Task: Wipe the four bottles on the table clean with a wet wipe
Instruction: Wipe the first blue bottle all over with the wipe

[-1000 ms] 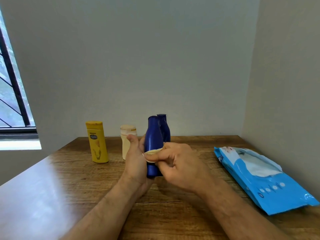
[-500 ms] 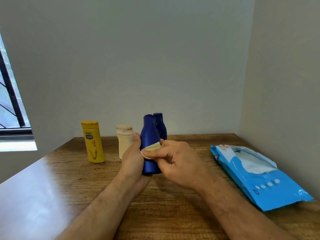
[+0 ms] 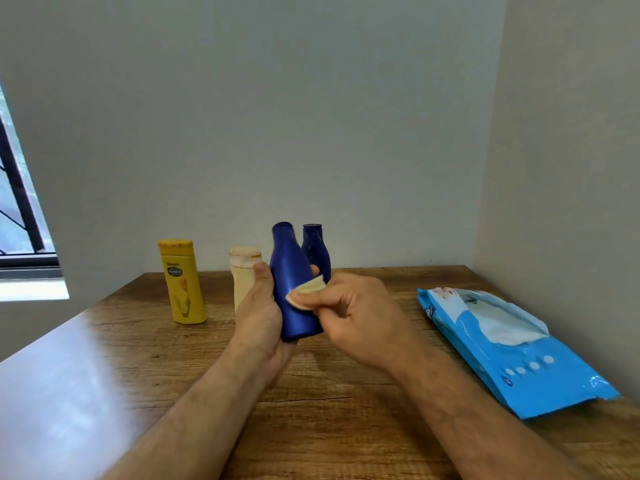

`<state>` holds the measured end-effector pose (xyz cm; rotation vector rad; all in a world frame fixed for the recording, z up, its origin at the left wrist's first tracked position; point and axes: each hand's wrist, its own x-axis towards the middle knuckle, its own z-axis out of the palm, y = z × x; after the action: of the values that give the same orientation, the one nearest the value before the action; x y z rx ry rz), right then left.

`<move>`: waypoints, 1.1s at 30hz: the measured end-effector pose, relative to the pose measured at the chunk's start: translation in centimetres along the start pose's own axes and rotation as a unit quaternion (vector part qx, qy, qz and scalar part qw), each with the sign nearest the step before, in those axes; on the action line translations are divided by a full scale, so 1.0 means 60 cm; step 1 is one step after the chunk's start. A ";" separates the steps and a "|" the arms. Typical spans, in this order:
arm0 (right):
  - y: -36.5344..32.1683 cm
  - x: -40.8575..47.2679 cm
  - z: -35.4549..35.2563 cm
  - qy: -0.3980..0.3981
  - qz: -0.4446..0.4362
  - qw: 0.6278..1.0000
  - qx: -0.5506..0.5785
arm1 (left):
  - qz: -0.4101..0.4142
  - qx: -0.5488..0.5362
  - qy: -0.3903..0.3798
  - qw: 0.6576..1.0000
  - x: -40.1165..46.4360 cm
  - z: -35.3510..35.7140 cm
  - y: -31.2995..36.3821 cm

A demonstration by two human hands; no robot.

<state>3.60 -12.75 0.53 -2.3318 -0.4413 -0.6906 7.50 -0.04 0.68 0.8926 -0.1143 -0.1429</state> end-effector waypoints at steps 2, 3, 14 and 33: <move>-0.005 -0.002 0.001 -0.040 -0.011 0.999 0.000 | 0.008 -0.011 0.009 1.000 0.004 -0.004 0.006; -0.006 -0.001 0.002 -0.047 -0.015 0.999 0.002 | 0.010 -0.011 0.008 1.000 0.004 -0.005 0.007; 0.005 0.004 -0.013 0.191 0.029 0.981 -0.002 | 0.006 0.074 -0.071 0.995 -0.011 0.007 -0.017; -0.003 0.004 -0.014 0.235 -0.025 0.972 -0.015 | 0.047 0.148 -0.103 0.982 -0.003 -0.003 -0.020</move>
<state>3.39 -13.16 1.29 -2.0947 -0.2731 -1.2398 7.27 -0.64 -0.39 1.1667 -0.3772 -0.1313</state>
